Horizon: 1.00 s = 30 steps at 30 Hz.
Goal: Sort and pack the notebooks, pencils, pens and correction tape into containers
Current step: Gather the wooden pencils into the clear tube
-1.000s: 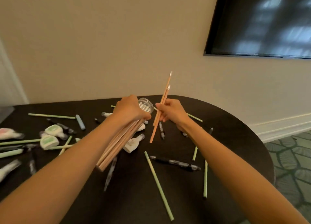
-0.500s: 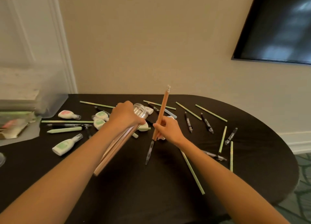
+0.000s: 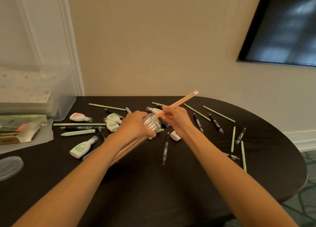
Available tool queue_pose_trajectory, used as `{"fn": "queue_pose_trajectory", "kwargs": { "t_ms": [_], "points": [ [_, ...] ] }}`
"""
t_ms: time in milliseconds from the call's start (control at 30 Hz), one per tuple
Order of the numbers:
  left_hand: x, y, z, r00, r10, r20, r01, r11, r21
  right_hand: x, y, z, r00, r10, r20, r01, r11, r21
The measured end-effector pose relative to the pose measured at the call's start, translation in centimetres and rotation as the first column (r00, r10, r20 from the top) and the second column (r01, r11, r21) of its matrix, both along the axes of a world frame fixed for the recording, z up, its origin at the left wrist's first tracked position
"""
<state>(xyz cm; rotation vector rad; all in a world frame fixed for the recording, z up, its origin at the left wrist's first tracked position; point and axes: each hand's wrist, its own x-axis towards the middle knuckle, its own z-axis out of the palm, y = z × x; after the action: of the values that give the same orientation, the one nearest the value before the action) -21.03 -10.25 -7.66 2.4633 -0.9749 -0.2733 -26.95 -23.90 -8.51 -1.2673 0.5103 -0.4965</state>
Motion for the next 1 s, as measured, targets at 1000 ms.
{"fn": "queue_pose_trajectory", "kwargs": {
  "t_ms": [1000],
  "points": [
    [0.9,4.4,-0.4,0.996,0.007,-0.088,-0.022,0.985,-0.173,0.6,5.3,0.2,0.967,0.244,-0.069,-0.253,0.922,-0.293]
  ]
}}
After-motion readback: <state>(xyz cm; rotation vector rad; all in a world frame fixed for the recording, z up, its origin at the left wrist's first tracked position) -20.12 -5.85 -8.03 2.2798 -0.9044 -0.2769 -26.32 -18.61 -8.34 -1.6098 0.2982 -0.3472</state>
